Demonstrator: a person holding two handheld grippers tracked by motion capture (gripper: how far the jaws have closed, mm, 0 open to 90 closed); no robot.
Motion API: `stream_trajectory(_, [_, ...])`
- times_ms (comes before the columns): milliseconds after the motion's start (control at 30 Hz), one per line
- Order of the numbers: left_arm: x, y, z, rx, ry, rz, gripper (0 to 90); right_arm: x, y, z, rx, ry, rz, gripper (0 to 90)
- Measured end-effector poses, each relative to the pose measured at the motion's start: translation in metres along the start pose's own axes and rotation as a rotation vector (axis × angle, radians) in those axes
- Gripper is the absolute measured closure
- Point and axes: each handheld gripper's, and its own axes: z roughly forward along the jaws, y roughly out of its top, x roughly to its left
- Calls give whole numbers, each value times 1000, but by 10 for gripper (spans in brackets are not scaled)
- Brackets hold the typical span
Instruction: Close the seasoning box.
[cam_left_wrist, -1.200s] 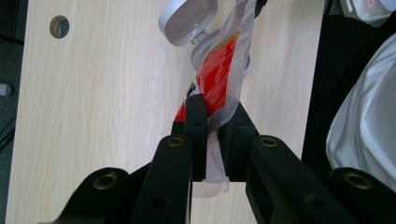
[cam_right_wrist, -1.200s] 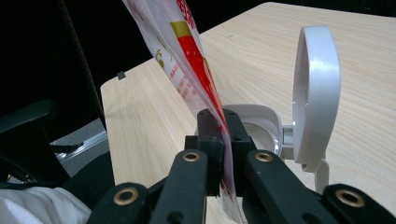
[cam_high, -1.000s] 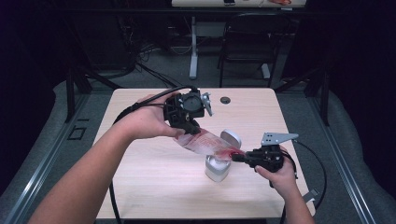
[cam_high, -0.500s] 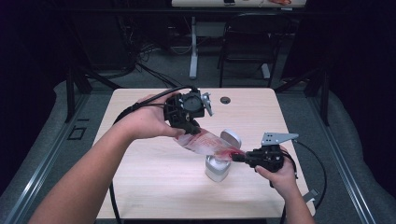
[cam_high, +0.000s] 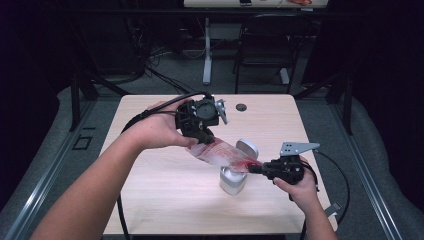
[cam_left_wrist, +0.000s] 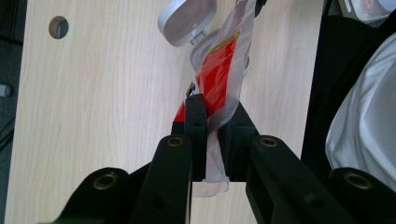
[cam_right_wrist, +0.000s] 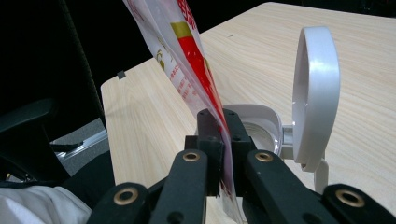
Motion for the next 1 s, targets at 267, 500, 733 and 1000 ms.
stream_trajectory(267, [0,0,0,-5,1,-1,828,0,0,0,2,1,-3,887])
stream_trajectory(500, [0,-1,0,-7,2,-2,828,0,1,0,1,-1,-4,887])
stream_trajectory(733, [0,0,0,-6,5,0,828,0,1,-1,-2,-2,-4,887])
stream_trajectory(1000, [0,0,0,-6,3,0,829,0,1,-1,-2,-3,-4,887])
